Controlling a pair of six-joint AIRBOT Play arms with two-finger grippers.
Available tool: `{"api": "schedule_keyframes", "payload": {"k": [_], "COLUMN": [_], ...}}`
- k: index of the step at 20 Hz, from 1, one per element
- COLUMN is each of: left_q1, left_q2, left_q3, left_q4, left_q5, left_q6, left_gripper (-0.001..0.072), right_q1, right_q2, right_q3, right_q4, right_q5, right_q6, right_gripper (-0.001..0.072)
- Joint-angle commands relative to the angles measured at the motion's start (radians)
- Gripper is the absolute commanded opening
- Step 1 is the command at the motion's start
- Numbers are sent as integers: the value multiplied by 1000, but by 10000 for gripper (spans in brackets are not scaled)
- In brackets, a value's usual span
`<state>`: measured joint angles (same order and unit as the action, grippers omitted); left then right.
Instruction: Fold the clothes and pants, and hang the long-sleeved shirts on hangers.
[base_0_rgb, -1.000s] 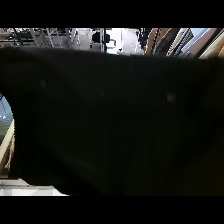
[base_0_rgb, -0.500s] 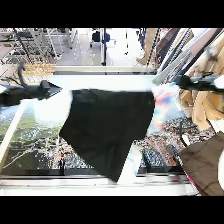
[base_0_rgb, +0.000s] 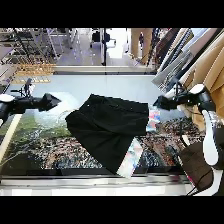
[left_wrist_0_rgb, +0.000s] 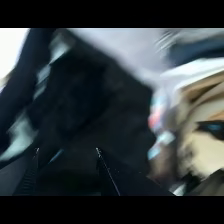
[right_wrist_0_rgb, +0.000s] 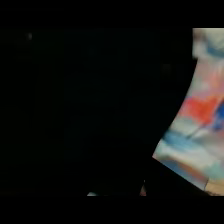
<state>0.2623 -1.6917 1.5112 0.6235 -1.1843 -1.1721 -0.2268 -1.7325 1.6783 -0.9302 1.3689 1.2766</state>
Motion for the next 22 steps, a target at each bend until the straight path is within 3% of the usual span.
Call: {"api": "schedule_keyframes", "payload": {"k": [1,4,8,14,22], "left_q1": [25,24,24,23,16], "left_q2": [12,12,12,12,12], "left_q3": [-1,-3,-3,-3,-3], "left_q4": [381,412,357,352,347], "left_q5": [-188,-281,-355,-373,-376], "left_q6": [-158,-163,-159,-159,-156], "left_gripper": [366,366,366,366,366], "right_q1": [55,153,278,304,304], "right_q2": [151,285,311,311,313], "right_q3": [-286,-602,-775,-779,-687], "right_q4": [10,7,-56,-144,-215], "right_q5": [164,56,-79,-270,-236], "right_q6": [-50,-49,-11,43,-18], "right_gripper": [377,377,373,357,345]}}
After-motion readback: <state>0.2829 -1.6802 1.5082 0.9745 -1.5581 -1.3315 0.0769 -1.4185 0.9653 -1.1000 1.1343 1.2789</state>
